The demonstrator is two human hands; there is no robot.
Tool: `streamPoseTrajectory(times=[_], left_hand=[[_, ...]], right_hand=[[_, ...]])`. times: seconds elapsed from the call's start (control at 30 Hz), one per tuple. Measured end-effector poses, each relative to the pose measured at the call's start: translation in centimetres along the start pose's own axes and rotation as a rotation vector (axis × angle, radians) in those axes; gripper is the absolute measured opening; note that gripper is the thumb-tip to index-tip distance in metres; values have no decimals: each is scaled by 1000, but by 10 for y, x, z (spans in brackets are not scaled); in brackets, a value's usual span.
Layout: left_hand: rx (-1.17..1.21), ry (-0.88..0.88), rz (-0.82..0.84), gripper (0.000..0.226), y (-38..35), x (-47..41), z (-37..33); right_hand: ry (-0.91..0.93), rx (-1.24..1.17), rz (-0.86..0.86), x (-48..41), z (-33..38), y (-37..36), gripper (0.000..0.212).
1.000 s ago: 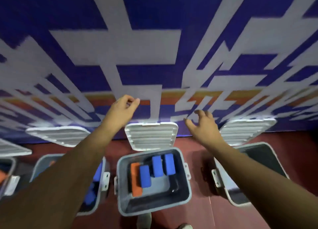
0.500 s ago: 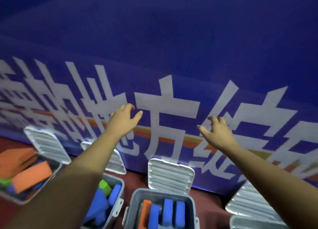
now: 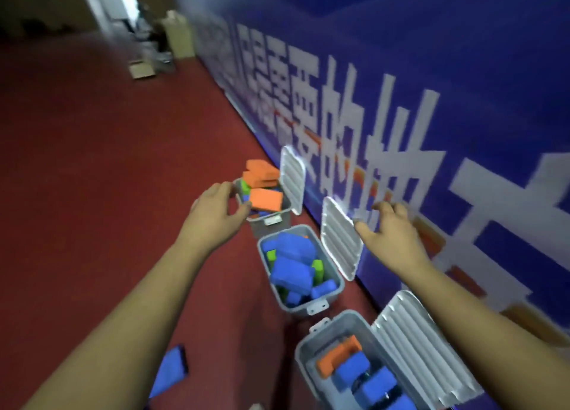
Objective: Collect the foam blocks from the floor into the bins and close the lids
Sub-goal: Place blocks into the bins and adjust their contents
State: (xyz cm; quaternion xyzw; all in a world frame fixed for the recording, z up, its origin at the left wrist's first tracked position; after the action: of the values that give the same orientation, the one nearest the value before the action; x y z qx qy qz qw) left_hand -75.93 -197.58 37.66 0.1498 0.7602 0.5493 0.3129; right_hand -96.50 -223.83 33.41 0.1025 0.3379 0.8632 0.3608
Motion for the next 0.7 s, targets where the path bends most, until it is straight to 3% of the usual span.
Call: streamPoseTrajectory(times=[0.23,0.37,0.7], left_hand=[[-22,364,-109,47,72,103,178],[-56,518,-139,51,90,163,276],[-21,734,-74,58,46,247,504]], right_hand=[[234,-117,235,20,151,-156,51],[343,-140,354,48,225,-252,54],[461,13,582,108,346,-495,55]])
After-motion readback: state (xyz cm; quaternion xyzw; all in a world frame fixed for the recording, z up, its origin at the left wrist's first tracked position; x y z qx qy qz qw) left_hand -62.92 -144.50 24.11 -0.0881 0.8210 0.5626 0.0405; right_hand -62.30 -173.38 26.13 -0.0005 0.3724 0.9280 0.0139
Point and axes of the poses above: each hand's wrist, its own x-axis away from the middle knuckle, its own y-axis out of the back of the hand, z = x × y, the point moved 8 cm from there along -x, towards the middle knuckle, and after that the axes turned 14 degrees about -x, right-handed, at the moved point
